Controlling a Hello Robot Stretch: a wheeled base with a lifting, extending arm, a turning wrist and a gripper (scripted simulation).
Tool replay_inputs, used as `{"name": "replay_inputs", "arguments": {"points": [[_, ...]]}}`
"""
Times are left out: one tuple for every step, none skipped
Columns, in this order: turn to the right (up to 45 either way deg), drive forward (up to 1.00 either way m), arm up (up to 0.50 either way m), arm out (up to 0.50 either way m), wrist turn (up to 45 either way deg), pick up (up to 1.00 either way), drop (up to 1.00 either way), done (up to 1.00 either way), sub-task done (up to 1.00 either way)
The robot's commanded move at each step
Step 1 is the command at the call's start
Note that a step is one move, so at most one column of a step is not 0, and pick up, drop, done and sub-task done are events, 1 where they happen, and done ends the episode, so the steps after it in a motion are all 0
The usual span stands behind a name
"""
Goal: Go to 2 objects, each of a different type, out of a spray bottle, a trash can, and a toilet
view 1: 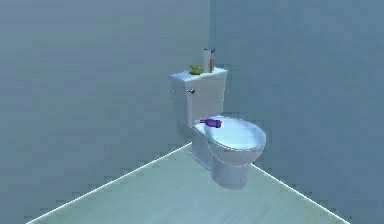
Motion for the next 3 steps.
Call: {"name": "replay_inputs", "arguments": {"points": [[36.0,0.0,0.0,0.0,0.0,0.0,0.0,0.0,0.0],[0.0,0.65,0.0,0.0,0.0,0.0,0.0,0.0,0.0],[-36.0,0.0,0.0,0.0,0.0,0.0,0.0,0.0,0.0]]}}
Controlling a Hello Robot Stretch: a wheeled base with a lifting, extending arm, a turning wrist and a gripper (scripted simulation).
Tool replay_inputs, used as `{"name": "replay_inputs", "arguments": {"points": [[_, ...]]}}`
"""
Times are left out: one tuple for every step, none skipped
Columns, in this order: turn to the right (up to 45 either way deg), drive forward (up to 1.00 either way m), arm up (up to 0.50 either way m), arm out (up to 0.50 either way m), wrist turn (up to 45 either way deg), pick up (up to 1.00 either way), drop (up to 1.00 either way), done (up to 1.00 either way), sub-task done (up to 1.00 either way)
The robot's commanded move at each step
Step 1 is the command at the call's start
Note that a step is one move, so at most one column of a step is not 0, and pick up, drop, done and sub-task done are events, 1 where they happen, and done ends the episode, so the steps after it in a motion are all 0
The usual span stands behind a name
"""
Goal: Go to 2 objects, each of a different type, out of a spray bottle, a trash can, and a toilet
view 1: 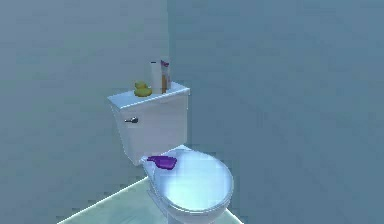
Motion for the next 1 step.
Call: {"name": "replay_inputs", "arguments": {"points": [[0.0,0.0,0.0,0.0,0.0,0.0,0.0,1.0,0.0]]}}
